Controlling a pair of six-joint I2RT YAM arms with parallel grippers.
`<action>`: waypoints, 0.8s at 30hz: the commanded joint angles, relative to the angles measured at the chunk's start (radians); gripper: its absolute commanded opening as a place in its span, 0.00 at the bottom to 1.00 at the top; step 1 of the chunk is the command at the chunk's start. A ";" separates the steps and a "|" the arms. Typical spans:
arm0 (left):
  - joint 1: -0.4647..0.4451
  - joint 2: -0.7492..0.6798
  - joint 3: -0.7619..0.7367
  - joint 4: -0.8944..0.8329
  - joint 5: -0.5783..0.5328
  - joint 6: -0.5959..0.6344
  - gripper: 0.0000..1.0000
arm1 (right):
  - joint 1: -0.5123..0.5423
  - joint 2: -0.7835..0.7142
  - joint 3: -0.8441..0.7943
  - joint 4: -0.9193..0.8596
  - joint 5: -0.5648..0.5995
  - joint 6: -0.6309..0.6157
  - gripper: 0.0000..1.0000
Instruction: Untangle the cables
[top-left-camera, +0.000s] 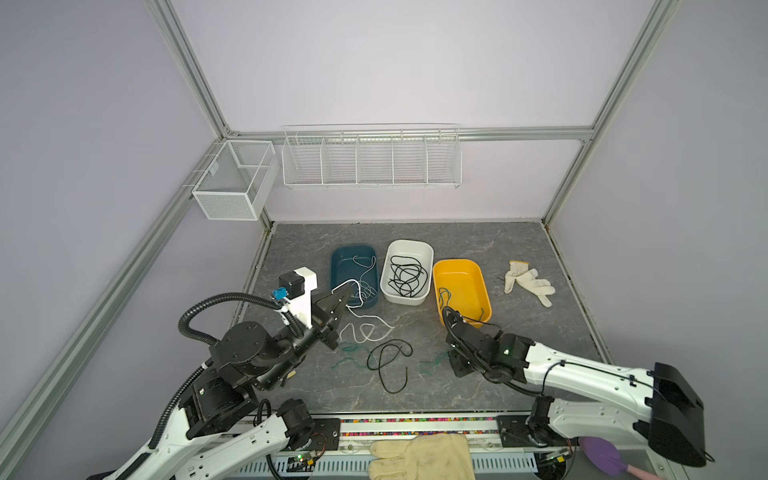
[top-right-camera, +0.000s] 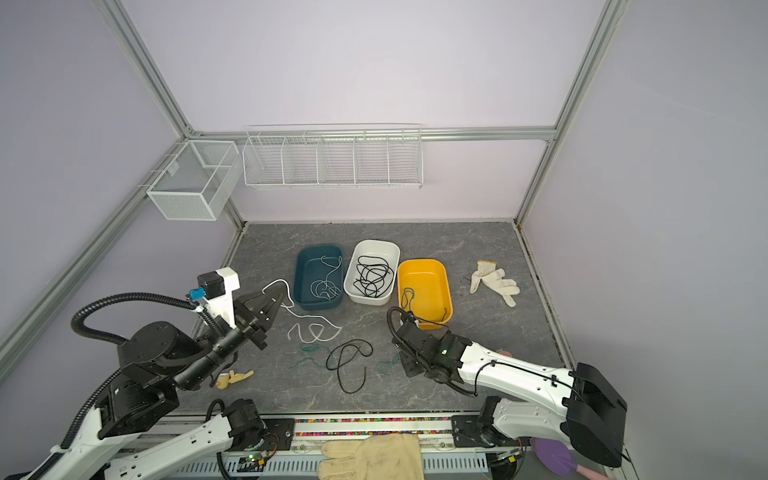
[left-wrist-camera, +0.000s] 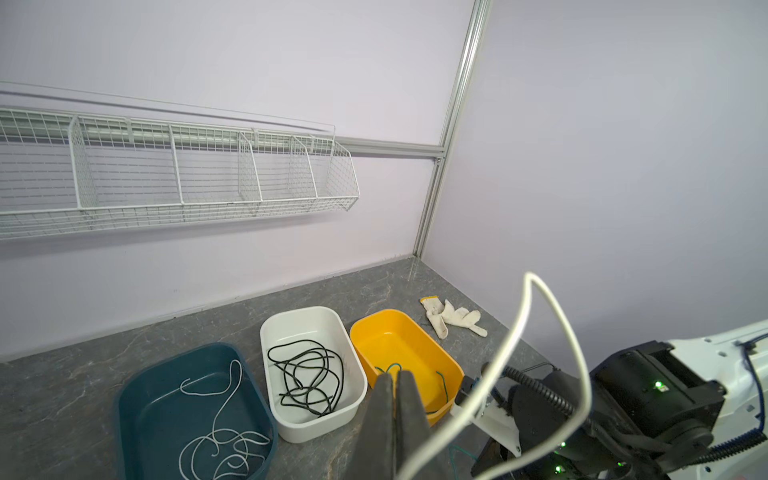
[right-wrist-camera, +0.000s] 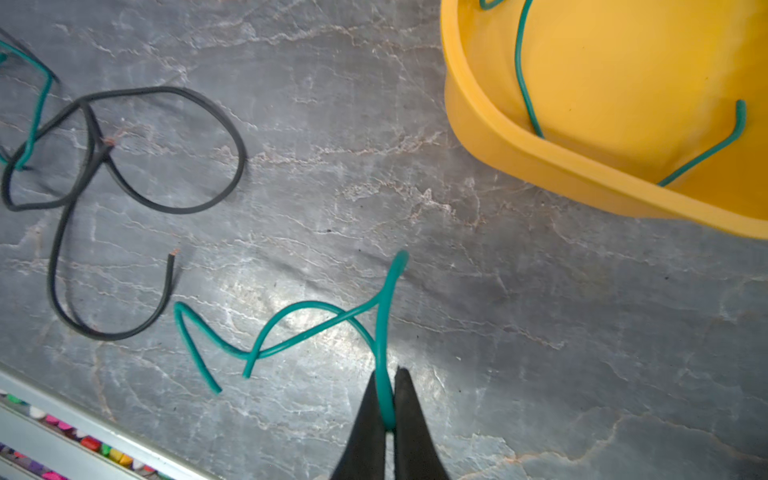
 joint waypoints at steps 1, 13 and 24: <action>-0.002 0.026 0.073 -0.060 0.001 0.032 0.00 | -0.004 0.009 -0.024 0.035 -0.004 0.029 0.07; -0.002 0.096 0.153 -0.138 -0.024 0.116 0.00 | -0.003 -0.033 -0.043 0.012 0.012 0.017 0.07; -0.002 0.100 0.028 -0.159 0.053 0.273 0.00 | -0.008 -0.164 -0.006 -0.140 0.069 0.049 0.07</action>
